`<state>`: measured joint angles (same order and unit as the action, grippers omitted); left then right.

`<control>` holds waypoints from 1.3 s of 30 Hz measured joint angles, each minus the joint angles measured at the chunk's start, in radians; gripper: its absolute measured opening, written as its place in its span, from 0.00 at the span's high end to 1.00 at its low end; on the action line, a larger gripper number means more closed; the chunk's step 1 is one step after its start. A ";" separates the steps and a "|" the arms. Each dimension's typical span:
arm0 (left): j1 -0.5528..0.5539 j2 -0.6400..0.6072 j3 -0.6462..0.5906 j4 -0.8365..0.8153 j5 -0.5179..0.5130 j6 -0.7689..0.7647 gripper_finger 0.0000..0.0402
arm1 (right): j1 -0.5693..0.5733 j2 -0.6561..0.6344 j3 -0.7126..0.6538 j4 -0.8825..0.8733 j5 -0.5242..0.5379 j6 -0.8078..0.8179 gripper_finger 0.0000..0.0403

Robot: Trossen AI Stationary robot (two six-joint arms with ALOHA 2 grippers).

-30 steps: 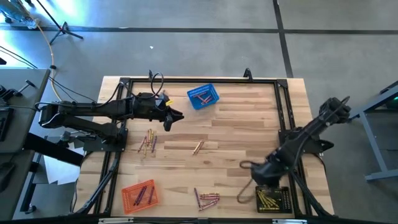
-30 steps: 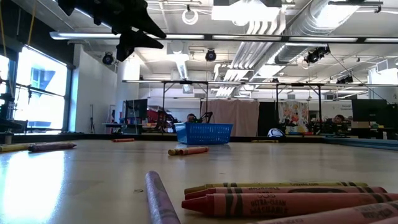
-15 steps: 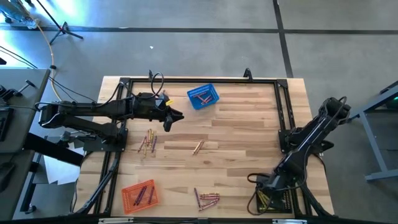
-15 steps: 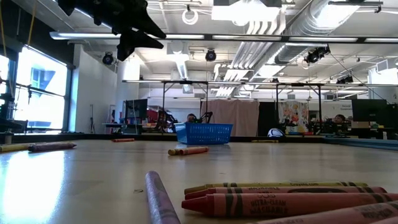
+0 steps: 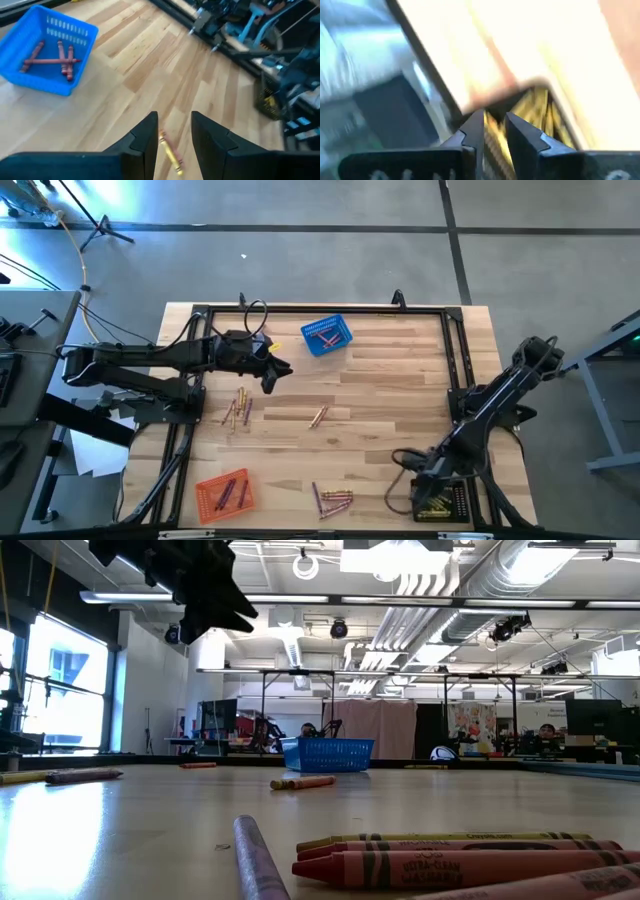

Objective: Sort crayons
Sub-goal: Put the red crayon into the blue bin

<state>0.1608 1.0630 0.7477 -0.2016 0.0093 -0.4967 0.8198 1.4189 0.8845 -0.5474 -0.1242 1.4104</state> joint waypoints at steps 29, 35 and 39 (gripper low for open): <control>0.460 0.421 0.109 -0.380 -0.282 0.091 0.75 | -0.654 0.000 0.000 0.078 0.035 -0.561 0.83; 0.496 0.519 0.174 -0.426 -0.276 0.089 0.75 | -0.754 0.000 0.000 0.031 -0.007 -0.721 0.83; 0.516 0.573 0.213 -0.463 -0.275 0.079 0.75 | -0.833 0.000 0.000 0.011 -0.026 -0.819 0.83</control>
<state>0.6769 1.6362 0.9603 -0.6649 -0.2661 -0.4175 -0.0134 1.4189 0.8848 -0.5369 -0.1502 0.5914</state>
